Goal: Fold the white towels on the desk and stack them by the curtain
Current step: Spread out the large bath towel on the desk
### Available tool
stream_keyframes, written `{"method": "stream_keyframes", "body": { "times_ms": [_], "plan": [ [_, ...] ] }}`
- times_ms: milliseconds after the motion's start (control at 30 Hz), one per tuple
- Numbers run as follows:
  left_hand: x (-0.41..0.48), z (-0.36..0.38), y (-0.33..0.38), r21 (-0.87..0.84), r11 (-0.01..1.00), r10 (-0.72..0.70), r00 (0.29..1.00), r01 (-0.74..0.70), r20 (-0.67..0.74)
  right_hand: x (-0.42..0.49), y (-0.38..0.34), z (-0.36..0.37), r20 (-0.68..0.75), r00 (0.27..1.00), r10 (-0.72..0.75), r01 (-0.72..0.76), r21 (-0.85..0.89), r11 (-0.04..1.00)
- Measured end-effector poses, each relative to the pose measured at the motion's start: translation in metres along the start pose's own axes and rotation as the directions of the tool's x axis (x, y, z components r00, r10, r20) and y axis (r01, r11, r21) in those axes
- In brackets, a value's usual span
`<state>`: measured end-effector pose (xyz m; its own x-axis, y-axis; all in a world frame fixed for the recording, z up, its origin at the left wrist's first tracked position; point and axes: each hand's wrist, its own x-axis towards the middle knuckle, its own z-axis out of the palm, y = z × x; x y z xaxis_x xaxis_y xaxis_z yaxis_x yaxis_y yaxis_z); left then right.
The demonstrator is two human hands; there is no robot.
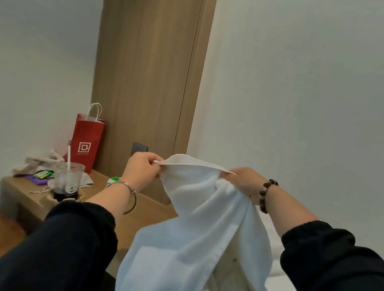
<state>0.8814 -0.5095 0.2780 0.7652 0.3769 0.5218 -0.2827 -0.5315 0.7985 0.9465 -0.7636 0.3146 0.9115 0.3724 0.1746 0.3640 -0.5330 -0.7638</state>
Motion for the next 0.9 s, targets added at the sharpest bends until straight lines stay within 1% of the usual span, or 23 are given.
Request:
{"method": "stream_keyframes", "body": {
  "times_ms": [67, 100, 133, 167, 233, 267, 333, 367, 400, 433, 500, 533, 567, 600, 633, 700, 767, 833, 900],
  "plan": [
    [-0.001, 0.0, -0.003, 0.055, 0.997, 0.053, 0.998, -0.051, -0.026, -0.005, 0.006, -0.003, 0.03, 1.0, -0.002, 0.002, -0.013, 1.0],
    [-0.001, 0.0, -0.004, 0.042, 0.998, 0.05, 0.999, -0.049, -0.013, -0.008, 0.008, -0.004, 0.059, 0.998, -0.006, 0.006, -0.001, 1.0],
    [-0.002, 0.001, -0.005, -0.004, 1.0, 0.027, 1.0, -0.027, 0.014, -0.011, 0.009, -0.003, 0.097, 0.995, -0.011, 0.008, 0.026, 1.0],
    [-0.004, 0.002, -0.005, -0.09, 0.996, -0.018, 0.998, 0.023, 0.053, -0.015, 0.011, -0.002, 0.145, 0.989, -0.002, -0.009, 0.073, 0.997],
    [-0.008, 0.005, -0.003, -0.297, 0.944, -0.112, 0.986, 0.145, 0.127, -0.02, 0.016, 0.001, 0.256, 0.965, 0.049, -0.101, 0.191, 0.976],
    [-0.01, 0.007, -0.003, -0.374, 0.908, -0.142, 0.979, 0.188, 0.148, -0.022, 0.02, 0.003, 0.293, 0.953, 0.071, -0.142, 0.229, 0.963],
    [-0.014, 0.011, -0.002, -0.452, 0.857, -0.191, 0.968, 0.245, 0.162, -0.026, 0.029, 0.005, 0.303, 0.947, 0.104, -0.191, 0.274, 0.943],
    [-0.016, 0.012, -0.002, -0.463, 0.846, -0.212, 0.963, 0.265, 0.163, -0.027, 0.033, 0.005, 0.28, 0.953, 0.119, -0.201, 0.288, 0.936],
    [-0.019, 0.013, -0.002, -0.464, 0.84, -0.228, 0.96, 0.28, 0.166, -0.029, 0.037, 0.006, 0.235, 0.963, 0.129, -0.194, 0.281, 0.94],
    [-0.021, 0.013, -0.002, -0.461, 0.839, -0.235, 0.956, 0.29, 0.173, -0.03, 0.041, 0.005, 0.164, 0.979, 0.124, -0.161, 0.234, 0.959],
    [-0.026, 0.014, -0.002, -0.443, 0.846, -0.231, 0.953, 0.296, 0.196, -0.032, 0.048, 0.004, 0.041, 0.998, 0.046, -0.047, 0.018, 0.999],
    [-0.028, 0.015, -0.001, -0.432, 0.854, -0.219, 0.954, 0.288, 0.204, -0.034, 0.05, 0.003, 0.026, 1.0, -0.002, 0.005, -0.1, 0.995],
    [-0.03, 0.016, 0.001, -0.429, 0.861, -0.2, 0.957, 0.273, 0.209, -0.036, 0.05, 0.003, 0.038, 0.999, -0.036, 0.042, -0.177, 0.983],
    [-0.031, 0.019, 0.004, -0.428, 0.868, -0.176, 0.962, 0.253, 0.21, -0.039, 0.048, 0.004, 0.063, 0.997, -0.052, 0.063, -0.206, 0.977],
    [-0.032, 0.021, 0.008, -0.423, 0.878, -0.148, 0.967, 0.224, 0.206, -0.043, 0.044, 0.006, 0.094, 0.994, -0.047, 0.063, -0.176, 0.982],
    [-0.033, 0.029, 0.017, -0.382, 0.911, -0.087, 0.978, 0.155, 0.19, -0.048, 0.034, 0.012, 0.179, 0.983, -0.031, 0.037, -0.029, 0.999],
    [-0.035, 0.036, 0.024, -0.338, 0.936, -0.035, 0.98, 0.101, 0.195, -0.051, 0.025, 0.017, 0.249, 0.967, -0.06, 0.055, 0.027, 0.998],
    [-0.037, 0.043, 0.028, -0.29, 0.956, 0.012, 0.982, 0.045, 0.19, -0.052, 0.02, 0.023, 0.255, 0.962, -0.094, 0.096, 0.005, 0.995],
    [-0.038, 0.048, 0.028, -0.235, 0.972, 0.044, 0.989, -0.009, 0.144, -0.052, 0.019, 0.028, 0.157, 0.983, -0.093, 0.109, -0.097, 0.989]
  ]
}}
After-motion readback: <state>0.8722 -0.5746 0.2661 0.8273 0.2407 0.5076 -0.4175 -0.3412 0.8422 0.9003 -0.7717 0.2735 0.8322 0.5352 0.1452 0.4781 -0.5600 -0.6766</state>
